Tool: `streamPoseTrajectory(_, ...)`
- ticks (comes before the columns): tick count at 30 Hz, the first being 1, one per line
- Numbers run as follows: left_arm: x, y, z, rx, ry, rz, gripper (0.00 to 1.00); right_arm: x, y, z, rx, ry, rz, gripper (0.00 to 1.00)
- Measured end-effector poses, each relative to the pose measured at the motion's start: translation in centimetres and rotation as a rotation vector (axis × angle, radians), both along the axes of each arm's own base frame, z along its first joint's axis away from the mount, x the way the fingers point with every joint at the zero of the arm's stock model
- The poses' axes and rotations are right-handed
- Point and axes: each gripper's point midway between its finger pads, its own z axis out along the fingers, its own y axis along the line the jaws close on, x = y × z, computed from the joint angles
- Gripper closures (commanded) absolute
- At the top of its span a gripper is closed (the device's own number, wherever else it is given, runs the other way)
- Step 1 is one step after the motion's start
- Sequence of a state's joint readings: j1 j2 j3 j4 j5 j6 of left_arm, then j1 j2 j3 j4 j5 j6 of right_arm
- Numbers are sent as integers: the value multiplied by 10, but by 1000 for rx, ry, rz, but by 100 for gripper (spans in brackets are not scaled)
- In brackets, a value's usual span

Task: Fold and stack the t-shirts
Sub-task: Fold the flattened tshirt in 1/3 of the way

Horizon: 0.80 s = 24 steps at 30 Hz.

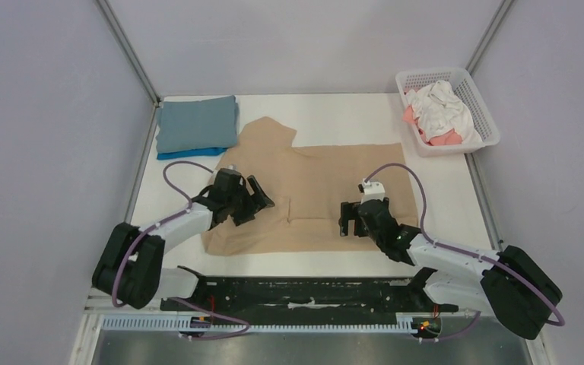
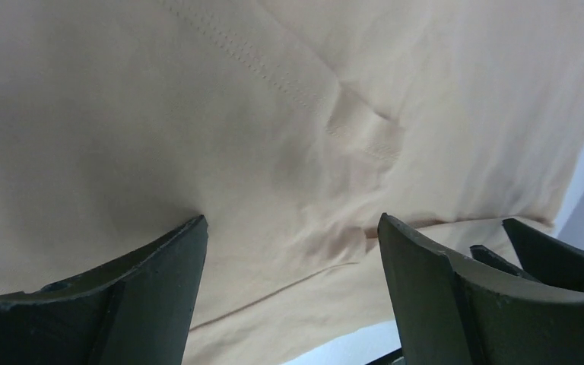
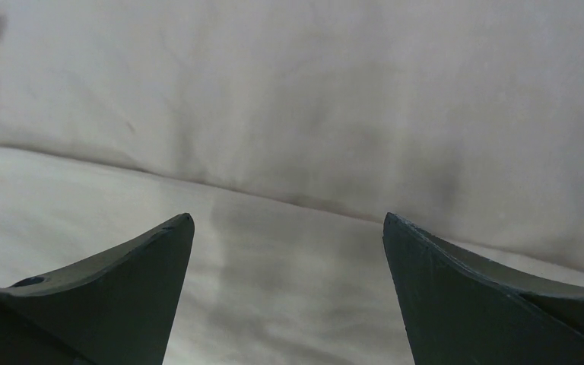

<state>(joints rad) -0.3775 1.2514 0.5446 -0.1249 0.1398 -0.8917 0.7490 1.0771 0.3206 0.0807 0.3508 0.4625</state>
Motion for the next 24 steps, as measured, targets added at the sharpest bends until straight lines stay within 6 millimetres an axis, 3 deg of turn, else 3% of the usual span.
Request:
streamPoseTrajectory(2,-2,-9,-18,17,53,-29,11,-6,-3,-12,-21,41,1,2)
streamPoseTrajectory(7,-2,-17,-15,-5,16,-55,11,-13,-6,-18,-2,52,-8,2)
streamPoseTrajectory(16,-59,-4,-14,-47,-26,-54,11,-39,-7,-17,132,3,5,2)
streamPoseTrajectory(24,-69,3,-14,-57,-42,-39,11,-56,6,-12,242,16,17,2)
